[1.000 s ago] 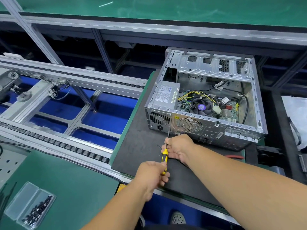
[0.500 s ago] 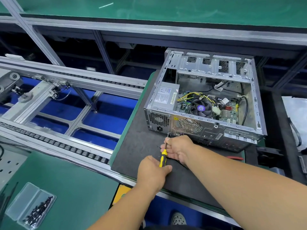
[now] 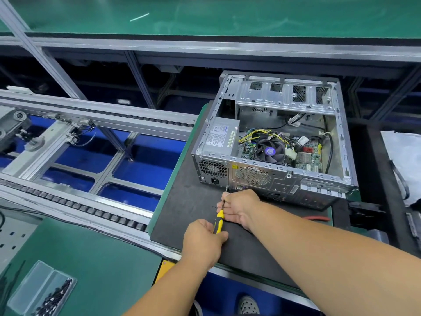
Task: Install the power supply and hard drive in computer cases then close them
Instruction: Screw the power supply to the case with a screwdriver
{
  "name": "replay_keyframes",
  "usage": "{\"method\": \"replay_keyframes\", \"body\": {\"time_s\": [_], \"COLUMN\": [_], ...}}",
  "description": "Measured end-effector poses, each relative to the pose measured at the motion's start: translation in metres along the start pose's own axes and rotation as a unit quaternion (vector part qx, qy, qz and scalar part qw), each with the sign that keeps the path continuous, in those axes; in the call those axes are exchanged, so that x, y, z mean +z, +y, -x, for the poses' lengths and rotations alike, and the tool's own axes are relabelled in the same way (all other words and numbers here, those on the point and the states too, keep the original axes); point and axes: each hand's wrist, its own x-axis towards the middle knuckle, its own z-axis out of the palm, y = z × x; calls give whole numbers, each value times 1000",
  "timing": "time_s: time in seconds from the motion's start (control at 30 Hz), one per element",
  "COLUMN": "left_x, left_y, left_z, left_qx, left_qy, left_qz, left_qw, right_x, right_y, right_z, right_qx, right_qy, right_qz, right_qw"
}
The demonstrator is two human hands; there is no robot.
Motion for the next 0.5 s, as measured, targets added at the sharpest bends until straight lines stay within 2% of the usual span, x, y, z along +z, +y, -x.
{"method": "replay_keyframes", "body": {"time_s": [0.07, 0.2, 0.27, 0.3, 0.37, 0.43, 0.47, 0.5], "left_x": [-4, -8, -8, -7, -5, -1, 0, 1], "left_y": [-1, 0, 3, 4, 6, 6, 6, 6], "left_z": [0, 2, 3, 4, 4, 3, 2, 2], "left_qx": [23, -27, -69, -80, -70, -45, -41, -42], "left_qy": [11, -89, -121, -126, -113, -91, -85, -83], "left_qz": [-38, 134, 208, 217, 179, 119, 103, 98], "left_qw": [999, 987, 968, 965, 975, 988, 990, 991], "right_x": [-2, -9, -18, -25, -37, -46, -51, -57], "right_y": [-1, -2, -1, 2, 7, 17, 21, 21], "right_z": [1, 9, 15, 20, 33, 46, 56, 69], "right_qx": [-2, 7, -14, -30, -56, -144, -222, -310], "right_qy": [-8, -45, -24, -2, -7, -2, 32, 69], "right_qz": [-9, -61, -61, -41, -24, 35, 104, 175], "right_qw": [1000, 997, 998, 999, 998, 989, 969, 932]}}
